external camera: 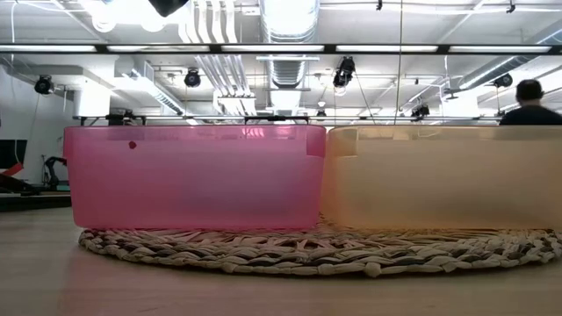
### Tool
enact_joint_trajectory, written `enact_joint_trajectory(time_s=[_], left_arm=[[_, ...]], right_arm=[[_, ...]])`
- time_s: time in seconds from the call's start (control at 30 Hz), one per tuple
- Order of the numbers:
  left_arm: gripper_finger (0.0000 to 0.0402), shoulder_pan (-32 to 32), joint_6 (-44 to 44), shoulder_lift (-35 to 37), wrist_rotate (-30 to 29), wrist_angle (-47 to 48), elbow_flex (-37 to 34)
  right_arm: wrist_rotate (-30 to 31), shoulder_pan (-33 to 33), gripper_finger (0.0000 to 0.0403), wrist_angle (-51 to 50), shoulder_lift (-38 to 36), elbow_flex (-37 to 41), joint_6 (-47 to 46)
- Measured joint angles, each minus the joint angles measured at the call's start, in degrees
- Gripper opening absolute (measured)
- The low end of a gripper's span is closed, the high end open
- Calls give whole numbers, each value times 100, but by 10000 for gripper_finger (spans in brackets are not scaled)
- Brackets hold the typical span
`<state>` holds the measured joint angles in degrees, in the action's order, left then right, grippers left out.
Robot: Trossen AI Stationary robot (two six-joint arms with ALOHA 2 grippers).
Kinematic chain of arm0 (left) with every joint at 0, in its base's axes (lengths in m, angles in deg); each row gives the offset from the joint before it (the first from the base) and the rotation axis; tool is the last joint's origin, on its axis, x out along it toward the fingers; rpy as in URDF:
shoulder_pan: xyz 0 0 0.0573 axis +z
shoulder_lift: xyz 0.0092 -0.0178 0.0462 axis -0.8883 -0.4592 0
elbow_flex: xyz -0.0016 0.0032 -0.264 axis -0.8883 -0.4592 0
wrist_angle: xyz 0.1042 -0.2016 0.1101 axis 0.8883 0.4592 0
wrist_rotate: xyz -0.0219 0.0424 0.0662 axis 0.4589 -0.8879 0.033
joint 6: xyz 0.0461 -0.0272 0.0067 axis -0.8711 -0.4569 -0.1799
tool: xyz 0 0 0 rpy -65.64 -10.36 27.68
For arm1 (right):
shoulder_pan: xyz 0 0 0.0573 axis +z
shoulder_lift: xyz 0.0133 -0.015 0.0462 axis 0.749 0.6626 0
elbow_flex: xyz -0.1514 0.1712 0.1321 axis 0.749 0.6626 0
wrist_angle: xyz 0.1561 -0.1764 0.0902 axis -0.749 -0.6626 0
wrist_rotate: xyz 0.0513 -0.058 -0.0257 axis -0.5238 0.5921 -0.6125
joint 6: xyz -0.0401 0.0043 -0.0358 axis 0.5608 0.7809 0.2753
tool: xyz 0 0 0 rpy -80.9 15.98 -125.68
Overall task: Pick and place Granola Bars by type
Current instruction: Put the red granola bar into the red bin
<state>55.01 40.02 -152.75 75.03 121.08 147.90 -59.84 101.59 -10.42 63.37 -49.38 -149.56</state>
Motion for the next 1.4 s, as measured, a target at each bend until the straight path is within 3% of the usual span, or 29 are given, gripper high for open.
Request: enact_joint_trajectory(time_s=[0.13, 0.27, 0.47, 0.6, 0.8, 1.03, 1.4], left_arm=[[0, 0, -193, 0, 0, 4, 0], [0, 0, -518, 0, 1, 1, 0], [0, 0, -943, 0, -181, -13, 0], [0, 4, -972, 0, -699, -16, 0], [0, 4, -1260, 0, -1035, -13, 0], [0, 2, -1265, 0, -1045, -11, 0], [0, 0, -1375, 0, -1338, -11, 0]], right_arm=[[-682, 14, 8, -253, -5, 0, 1238], [-1219, 17, 8, -422, 6, 0, 3411], [-1250, 17, 8, -632, 10, 0, 7085], [-1025, 19, 8, -900, 10, 5, 8652], [-940, 16, 8, -1011, 10, 70, 10225], [-155, 17, 8, -921, 10, 313, 11081], [266, 280, 8, 560, 10, 1026, 12130]])
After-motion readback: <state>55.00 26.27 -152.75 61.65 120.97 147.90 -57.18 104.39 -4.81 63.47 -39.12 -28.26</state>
